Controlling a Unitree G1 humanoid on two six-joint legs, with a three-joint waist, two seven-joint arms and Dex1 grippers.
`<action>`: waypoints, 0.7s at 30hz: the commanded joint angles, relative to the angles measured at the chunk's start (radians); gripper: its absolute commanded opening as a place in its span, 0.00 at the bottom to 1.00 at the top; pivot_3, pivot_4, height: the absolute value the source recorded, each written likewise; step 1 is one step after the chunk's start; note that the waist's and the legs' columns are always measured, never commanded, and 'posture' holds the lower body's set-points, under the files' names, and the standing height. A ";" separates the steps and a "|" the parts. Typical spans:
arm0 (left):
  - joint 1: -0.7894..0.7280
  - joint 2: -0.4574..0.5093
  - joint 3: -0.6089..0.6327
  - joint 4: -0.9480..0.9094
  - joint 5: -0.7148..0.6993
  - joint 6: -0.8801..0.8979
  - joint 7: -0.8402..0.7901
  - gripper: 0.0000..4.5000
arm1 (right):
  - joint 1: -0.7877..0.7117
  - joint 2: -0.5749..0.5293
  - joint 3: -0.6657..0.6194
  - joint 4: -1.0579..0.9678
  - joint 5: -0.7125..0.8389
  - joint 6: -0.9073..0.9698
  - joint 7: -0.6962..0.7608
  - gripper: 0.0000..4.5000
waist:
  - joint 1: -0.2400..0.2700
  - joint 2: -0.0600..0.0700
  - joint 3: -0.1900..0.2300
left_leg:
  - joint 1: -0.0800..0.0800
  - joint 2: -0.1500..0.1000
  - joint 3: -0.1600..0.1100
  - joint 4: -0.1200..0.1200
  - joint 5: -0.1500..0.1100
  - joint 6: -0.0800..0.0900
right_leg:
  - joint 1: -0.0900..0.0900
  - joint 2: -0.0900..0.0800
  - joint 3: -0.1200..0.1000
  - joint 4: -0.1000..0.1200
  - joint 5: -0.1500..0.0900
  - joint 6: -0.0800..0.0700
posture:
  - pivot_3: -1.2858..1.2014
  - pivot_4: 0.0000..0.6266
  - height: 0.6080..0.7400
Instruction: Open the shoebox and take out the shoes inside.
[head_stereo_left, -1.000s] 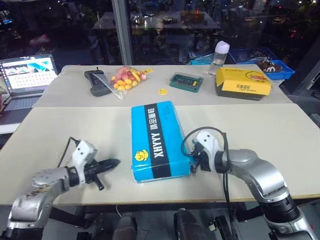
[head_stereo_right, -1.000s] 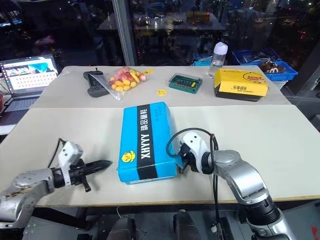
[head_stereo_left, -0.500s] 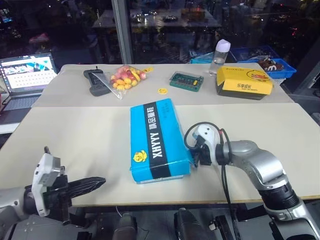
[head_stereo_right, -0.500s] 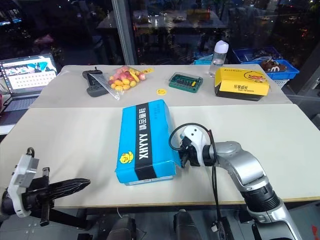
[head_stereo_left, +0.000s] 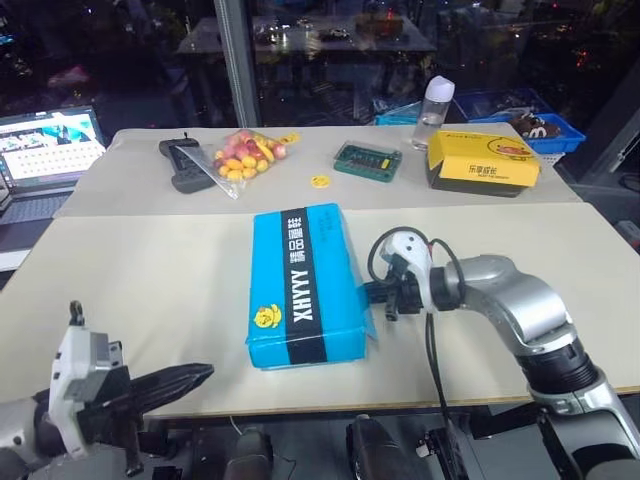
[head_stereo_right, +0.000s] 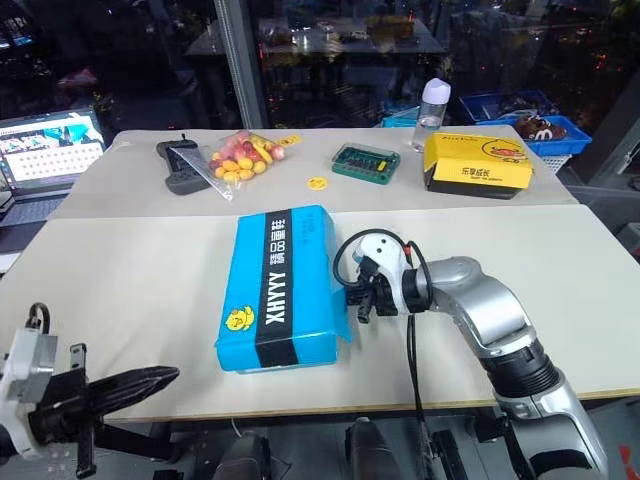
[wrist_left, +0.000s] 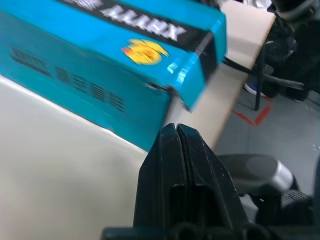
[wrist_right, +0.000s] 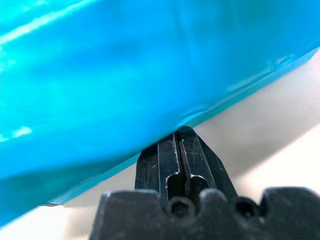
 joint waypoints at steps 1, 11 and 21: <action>0.008 0.000 -0.002 -0.057 -0.035 -0.018 0.035 0.01 | -0.127 0.018 0.033 0.008 -0.003 -0.073 0.062 0.00 | -0.003 0.000 0.000 | 0.000 0.000 0.000 0.000 0.000 0.000 | 0.000 0.000 0.000 0.000 0.000 0.000 | 0.52 0.24 0.26; 0.041 0.043 0.001 -0.142 -0.165 0.011 0.117 0.01 | -0.580 0.276 0.098 0.304 -0.083 -0.260 0.092 0.00 | -0.033 0.003 0.002 | 0.001 0.000 0.000 -0.002 0.000 0.000 | -0.002 0.000 0.000 0.002 0.000 -0.001 | 0.52 0.24 0.26; 0.056 0.072 -0.020 -0.230 -0.284 0.009 0.269 0.01 | -0.967 0.707 0.018 0.878 -0.160 -0.571 -0.071 0.00 | -0.053 0.004 0.003 | 0.001 0.000 0.000 -0.002 -0.002 -0.004 | -0.004 0.000 -0.001 0.009 -0.005 -0.003 | 0.52 0.24 0.26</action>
